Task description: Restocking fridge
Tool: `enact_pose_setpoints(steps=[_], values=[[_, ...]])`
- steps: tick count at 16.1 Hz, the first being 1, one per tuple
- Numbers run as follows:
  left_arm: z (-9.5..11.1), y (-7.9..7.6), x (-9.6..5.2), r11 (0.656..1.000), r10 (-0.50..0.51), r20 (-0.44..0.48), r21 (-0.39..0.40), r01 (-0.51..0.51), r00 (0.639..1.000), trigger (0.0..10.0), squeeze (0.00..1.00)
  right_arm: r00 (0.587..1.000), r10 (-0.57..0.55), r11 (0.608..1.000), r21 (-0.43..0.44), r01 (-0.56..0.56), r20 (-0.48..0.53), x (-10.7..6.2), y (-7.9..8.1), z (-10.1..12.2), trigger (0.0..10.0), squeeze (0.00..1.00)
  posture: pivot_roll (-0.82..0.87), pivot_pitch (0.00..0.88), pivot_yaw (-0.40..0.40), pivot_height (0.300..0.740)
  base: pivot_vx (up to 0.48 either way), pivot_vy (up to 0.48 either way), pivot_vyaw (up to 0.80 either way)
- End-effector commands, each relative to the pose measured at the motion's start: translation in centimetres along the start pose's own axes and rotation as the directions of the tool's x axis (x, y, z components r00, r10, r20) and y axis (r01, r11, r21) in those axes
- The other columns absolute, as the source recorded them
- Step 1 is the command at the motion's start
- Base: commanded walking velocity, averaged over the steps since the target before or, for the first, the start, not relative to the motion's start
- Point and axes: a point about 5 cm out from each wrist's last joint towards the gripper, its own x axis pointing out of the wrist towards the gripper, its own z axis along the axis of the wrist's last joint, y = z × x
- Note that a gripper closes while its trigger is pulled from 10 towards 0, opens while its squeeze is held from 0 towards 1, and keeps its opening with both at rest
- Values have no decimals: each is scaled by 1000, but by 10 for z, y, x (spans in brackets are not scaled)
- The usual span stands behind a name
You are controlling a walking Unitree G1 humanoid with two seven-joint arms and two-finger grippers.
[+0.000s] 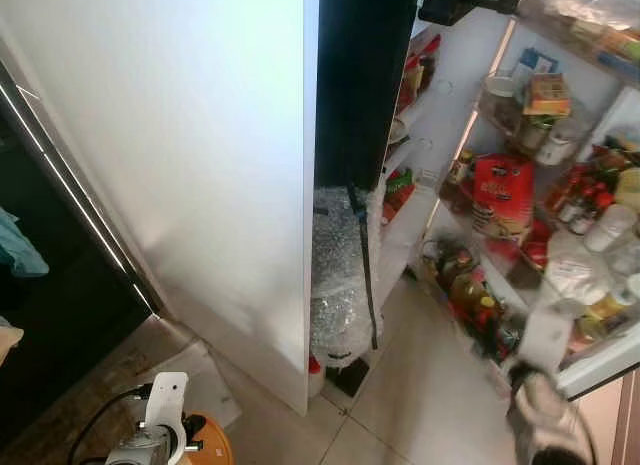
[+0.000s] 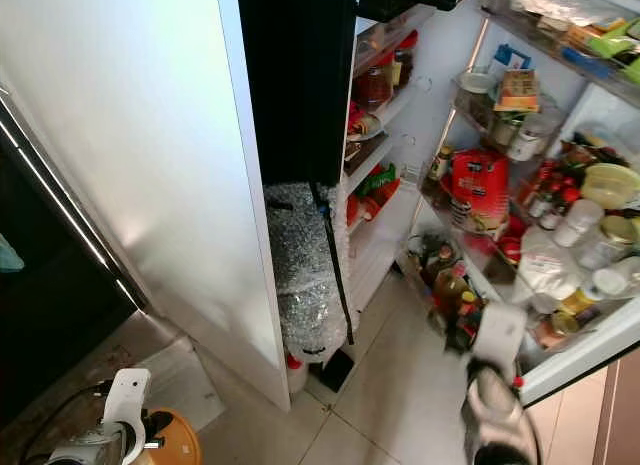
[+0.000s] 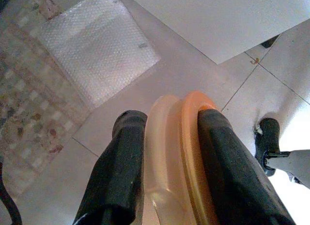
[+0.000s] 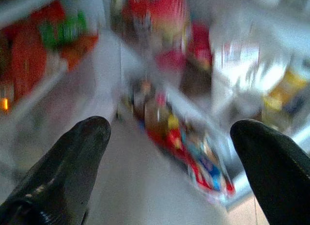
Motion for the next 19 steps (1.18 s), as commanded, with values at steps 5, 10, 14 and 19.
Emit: enact_pose_setpoints(steps=[5, 10, 14, 19], values=[[-7, 7, -1, 998, 22, -72, 67, -17, 997, 10000, 0, 993, 111, 993, 26, -112, 32, -5, 20, -2, 10000, 0, -104, 45, -21, 740, 0, 0, 0], [-12, 7, -2, 995, 30, -106, 96, -20, 994, 10000, 0, 918, 164, 980, -49, -195, -360, -45, 21, -81, 10000, 0, -94, 38, -27, 740, 0, 0, 0], [-13, 8, -2, 992, 39, -129, 123, -23, 991, 10000, 0, 850, 191, 963, -76, -260, -491, -70, 28, -110, 10000, 0, -89, 43, -27, 740, 0, -206, 0], [-11, 8, -2, 993, 39, -134, 120, -23, 990, 10000, 0, 850, 230, 955, -58, -291, -474, -67, 37, -106, 10000, 0, -92, 74, -26, 740, 0, -281, 0]])
